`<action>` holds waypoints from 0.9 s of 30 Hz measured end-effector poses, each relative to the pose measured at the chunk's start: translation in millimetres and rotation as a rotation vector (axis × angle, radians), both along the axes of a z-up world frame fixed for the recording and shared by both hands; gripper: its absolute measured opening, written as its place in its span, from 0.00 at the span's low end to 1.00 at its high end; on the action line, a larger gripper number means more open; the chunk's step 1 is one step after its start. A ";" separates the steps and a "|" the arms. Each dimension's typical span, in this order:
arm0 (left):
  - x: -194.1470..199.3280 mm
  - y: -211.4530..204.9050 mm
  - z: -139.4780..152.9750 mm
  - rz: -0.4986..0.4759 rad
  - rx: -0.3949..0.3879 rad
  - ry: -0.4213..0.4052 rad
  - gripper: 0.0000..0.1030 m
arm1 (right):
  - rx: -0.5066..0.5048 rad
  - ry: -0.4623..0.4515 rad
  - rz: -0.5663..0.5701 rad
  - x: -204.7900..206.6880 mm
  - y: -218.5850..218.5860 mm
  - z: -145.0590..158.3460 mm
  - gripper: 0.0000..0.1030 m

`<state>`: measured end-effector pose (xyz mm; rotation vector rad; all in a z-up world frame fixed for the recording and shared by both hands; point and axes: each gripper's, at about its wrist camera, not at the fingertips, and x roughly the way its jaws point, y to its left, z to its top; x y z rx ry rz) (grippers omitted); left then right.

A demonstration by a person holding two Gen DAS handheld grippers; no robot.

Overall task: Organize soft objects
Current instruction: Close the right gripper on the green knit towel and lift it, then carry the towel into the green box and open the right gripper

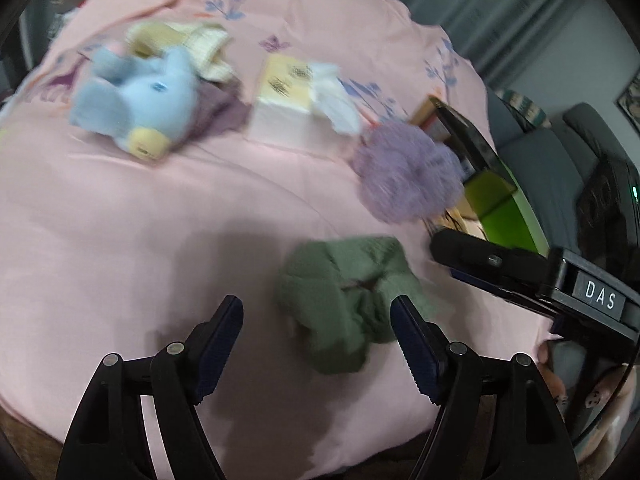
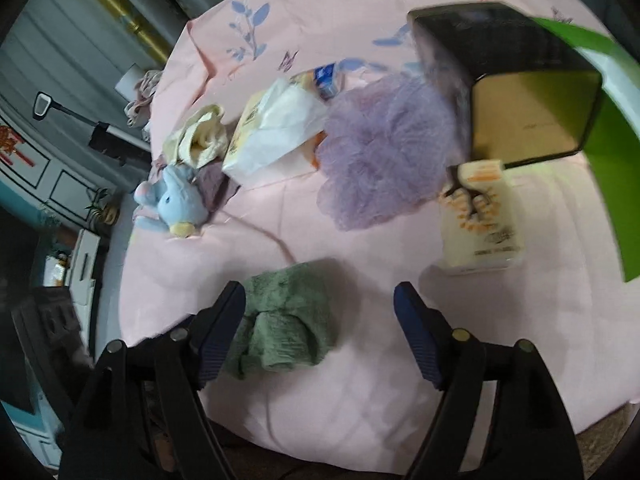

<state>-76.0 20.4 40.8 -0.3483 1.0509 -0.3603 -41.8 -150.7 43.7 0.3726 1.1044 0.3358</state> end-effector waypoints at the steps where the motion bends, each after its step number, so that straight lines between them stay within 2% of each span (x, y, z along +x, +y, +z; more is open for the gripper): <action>1: 1.1 -4.3 -4.5 -0.009 -0.013 0.016 0.74 | 0.013 0.004 0.023 0.1 1.8 -4.7 0.75; 3: 2.4 -9.0 -11.2 -0.018 -0.029 0.035 0.63 | 0.034 0.022 0.063 3.9 9.3 -16.9 0.68; 5: 2.5 -13.5 -13.5 -0.018 -0.016 0.014 0.43 | 0.053 0.072 0.090 6.2 14.4 -32.8 0.46; 6: 3.1 -14.3 -14.2 -0.024 -0.016 0.015 0.38 | 0.067 0.095 0.093 7.5 15.4 -39.9 0.42; 7: 5.2 -16.3 -16.4 -0.039 -0.029 0.029 0.27 | 0.075 0.100 0.090 7.2 15.4 -45.1 0.35; 8: 6.9 -18.5 -17.8 -0.048 -0.044 0.035 0.22 | 0.080 0.082 0.089 5.2 13.4 -44.2 0.28; 11: 7.3 -27.5 -13.7 -0.080 -0.023 0.009 0.16 | 0.137 0.067 0.099 2.6 7.5 -41.2 0.19; 15: 9.0 -40.4 6.8 -0.132 -0.026 -0.053 0.15 | 0.179 0.007 0.065 1.9 -11.4 -22.6 0.19; 18: 14.7 -59.6 37.0 -0.190 -0.031 -0.145 0.15 | 0.213 -0.082 0.015 2.3 -35.8 7.5 0.18; 22: 28.5 -100.9 78.5 -0.281 -0.048 -0.269 0.15 | 0.183 -0.224 -0.065 -2.6 -71.9 53.5 0.18; 27: 46.2 -159.2 107.3 -0.391 -0.065 -0.358 0.15 | 0.126 -0.338 -0.210 -9.0 -125.1 91.0 0.19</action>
